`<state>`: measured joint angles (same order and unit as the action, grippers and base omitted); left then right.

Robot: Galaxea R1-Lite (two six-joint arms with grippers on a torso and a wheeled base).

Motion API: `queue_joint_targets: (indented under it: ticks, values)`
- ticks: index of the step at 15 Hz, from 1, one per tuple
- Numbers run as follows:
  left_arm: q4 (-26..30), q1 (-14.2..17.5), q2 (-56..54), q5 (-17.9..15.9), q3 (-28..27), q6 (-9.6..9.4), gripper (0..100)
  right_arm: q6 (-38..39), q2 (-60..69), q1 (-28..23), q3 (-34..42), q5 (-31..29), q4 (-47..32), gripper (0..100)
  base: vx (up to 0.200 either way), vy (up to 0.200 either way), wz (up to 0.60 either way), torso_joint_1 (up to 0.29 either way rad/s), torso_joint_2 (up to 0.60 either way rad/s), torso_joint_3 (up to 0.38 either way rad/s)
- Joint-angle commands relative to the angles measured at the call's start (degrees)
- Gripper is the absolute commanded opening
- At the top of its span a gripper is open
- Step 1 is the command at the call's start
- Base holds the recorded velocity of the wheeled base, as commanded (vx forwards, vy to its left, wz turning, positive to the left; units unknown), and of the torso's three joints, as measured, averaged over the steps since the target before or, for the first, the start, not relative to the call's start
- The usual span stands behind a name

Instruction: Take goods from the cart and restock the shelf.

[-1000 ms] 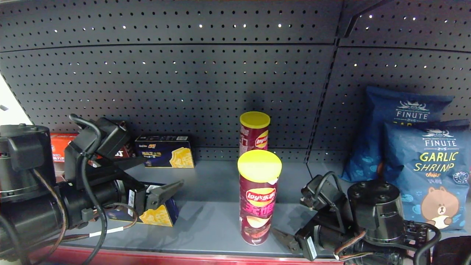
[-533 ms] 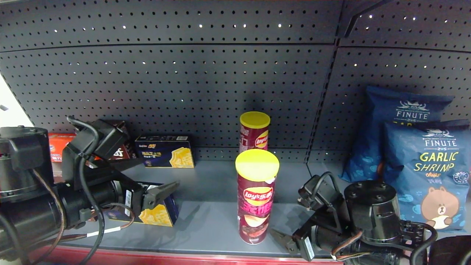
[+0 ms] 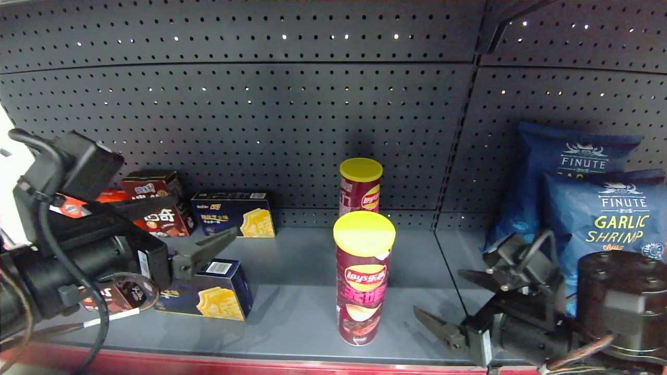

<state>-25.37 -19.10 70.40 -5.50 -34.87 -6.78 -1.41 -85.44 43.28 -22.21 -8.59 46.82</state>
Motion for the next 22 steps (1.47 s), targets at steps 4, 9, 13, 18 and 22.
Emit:
queue_joint_targets:
  ticks: [4, 9, 13, 18, 22]
  values:
    - [3.9, 10.3, -20.0, 0.5, 7.1, 0.19, 100, 1.9, 28.0, -12.8, 13.9, -0.1, -0.9, 100, 0.000, 0.000, 0.00, 0.000, 0.00, 0.000]
    - [6.8, 10.9, -38.1, 13.2, 19.7, 0.27, 100, 1.7, 39.2, -25.2, 19.1, 0.0, -2.9, 100, 0.000, 0.000, 0.00, 0.000, 0.00, 0.000]
    - [30.7, 10.8, -57.7, 15.4, 18.3, -0.34, 100, -0.3, 59.7, -29.0, 22.0, -0.9, -19.8, 100, 0.000, 0.000, 0.00, 0.000, 0.00, 0.000]
    - [34.8, 10.9, -65.2, 15.3, 18.8, -2.45, 100, 0.4, 79.9, -33.6, 19.4, -3.9, -44.0, 100, 0.000, 0.000, 0.00, 0.000, 0.00, 0.000]
    - [25.5, 10.9, -65.2, 13.4, 29.2, -2.10, 100, 3.3, 79.9, -33.6, 21.9, -1.5, -43.5, 100, 0.000, 0.000, 0.00, 0.000, 0.00, 0.000]
